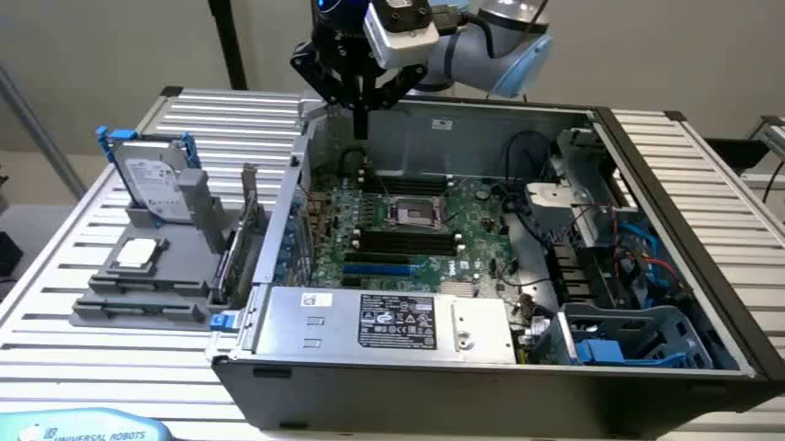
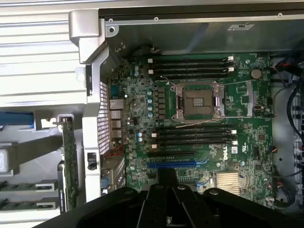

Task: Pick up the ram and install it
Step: 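Reach for the ram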

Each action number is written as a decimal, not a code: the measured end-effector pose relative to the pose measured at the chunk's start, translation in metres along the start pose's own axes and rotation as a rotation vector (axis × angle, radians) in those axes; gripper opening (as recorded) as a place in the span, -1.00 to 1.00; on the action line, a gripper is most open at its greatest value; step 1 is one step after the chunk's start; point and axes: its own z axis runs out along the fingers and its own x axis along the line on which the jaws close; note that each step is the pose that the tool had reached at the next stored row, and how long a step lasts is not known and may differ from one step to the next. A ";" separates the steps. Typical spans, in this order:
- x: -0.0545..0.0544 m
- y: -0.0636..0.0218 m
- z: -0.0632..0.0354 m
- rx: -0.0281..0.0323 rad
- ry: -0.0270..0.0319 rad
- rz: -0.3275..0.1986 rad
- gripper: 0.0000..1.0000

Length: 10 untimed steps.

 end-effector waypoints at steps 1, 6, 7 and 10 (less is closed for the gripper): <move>0.000 0.0000 0.0000 0.0000 0.0000 0.000 -0.79; 0.000 0.0000 0.0000 0.0000 0.0000 0.000 -0.79; 0.000 0.0000 0.0000 0.0000 0.0000 0.000 -0.79; 0.000 0.0000 0.0000 0.0000 0.0000 0.000 -0.79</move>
